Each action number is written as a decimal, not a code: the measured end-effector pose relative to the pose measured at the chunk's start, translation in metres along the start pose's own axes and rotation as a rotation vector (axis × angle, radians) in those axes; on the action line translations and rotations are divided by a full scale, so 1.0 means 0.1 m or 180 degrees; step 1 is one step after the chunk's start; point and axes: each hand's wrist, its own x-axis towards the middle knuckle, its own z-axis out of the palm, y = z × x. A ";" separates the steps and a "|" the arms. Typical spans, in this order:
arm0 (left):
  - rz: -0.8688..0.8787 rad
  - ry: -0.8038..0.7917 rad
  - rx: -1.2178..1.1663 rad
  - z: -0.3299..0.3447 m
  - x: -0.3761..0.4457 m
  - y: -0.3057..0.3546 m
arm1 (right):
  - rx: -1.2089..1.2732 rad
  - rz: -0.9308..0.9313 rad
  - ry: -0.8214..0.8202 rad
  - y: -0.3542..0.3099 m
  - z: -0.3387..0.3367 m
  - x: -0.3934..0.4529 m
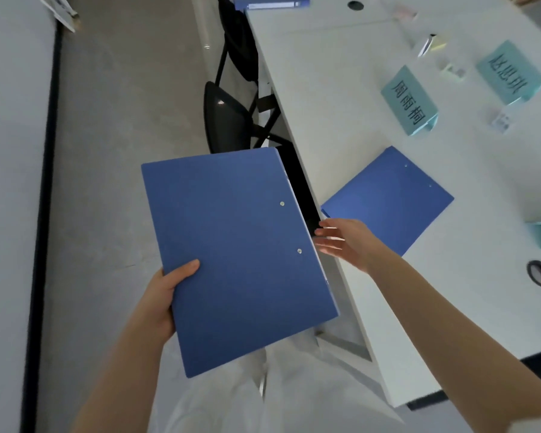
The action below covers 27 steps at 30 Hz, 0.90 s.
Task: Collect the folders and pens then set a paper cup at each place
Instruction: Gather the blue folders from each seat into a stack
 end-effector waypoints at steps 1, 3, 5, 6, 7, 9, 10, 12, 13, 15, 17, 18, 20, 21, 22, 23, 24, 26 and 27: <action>-0.0015 -0.0060 0.0065 0.02 0.14 0.12 | -0.0045 0.0015 0.0175 -0.09 0.01 0.17; -0.0054 -0.0064 0.0116 0.02 0.34 0.30 | -0.0200 0.0038 0.0585 -0.22 0.05 0.47; -0.0086 -0.0036 0.0188 0.00 0.56 0.47 | -0.0629 0.0002 0.1041 -0.35 0.09 0.76; -0.0103 -0.0043 0.0207 -0.02 0.67 0.56 | -0.0953 0.0037 0.1321 -0.39 0.10 0.91; -0.0126 -0.0081 0.0249 -0.04 0.82 0.67 | -0.1266 0.0118 0.1595 -0.45 0.12 1.07; -0.0129 -0.0088 0.0360 -0.05 1.02 0.86 | -0.1778 0.0321 0.1937 -0.52 0.13 1.28; -0.0128 -0.0092 0.0409 -0.06 1.13 0.98 | -0.1925 0.0422 0.2038 -0.53 0.15 1.39; -0.0146 -0.0178 0.0546 -0.08 1.33 1.21 | -0.2077 0.0630 0.2126 -0.53 0.20 1.58; -0.0160 -0.0209 0.0618 -0.09 1.41 1.31 | -0.2129 0.0709 0.2136 -0.52 0.24 1.65; -0.0188 -0.0252 0.0712 -0.11 1.58 1.51 | -0.2124 0.0822 0.2158 -0.48 0.33 1.78; -0.0211 -0.0302 0.0762 -0.10 1.74 1.68 | -0.2159 0.0857 0.2251 -0.43 0.42 1.84; -0.0199 -0.0324 0.0778 -0.09 1.80 1.74 | -0.2203 0.0869 0.2315 -0.41 0.44 1.85; -0.0171 -0.0414 0.0799 -0.04 1.90 1.83 | -0.2319 0.0906 0.2383 -0.35 0.47 1.85; -0.0174 -0.0438 0.0808 -0.01 1.93 1.84 | -0.2393 0.0931 0.2399 -0.32 0.49 1.84; -0.0171 -0.0443 0.0808 0.02 1.98 1.87 | -0.2487 0.0953 0.2441 -0.27 0.51 1.85; -0.0165 -0.0445 0.0798 0.05 2.01 1.88 | -0.2576 0.1006 0.2504 -0.24 0.54 1.85; -0.0165 -0.0436 0.0784 0.08 2.04 1.89 | -0.2645 0.1056 0.2564 -0.21 0.57 1.85; -0.0201 -0.0433 0.0762 0.15 2.09 1.90 | -0.2665 0.1141 0.2628 -0.16 0.61 1.84; -0.0231 -0.0429 0.0753 0.19 2.10 1.90 | -0.2637 0.1178 0.2601 -0.16 0.62 1.82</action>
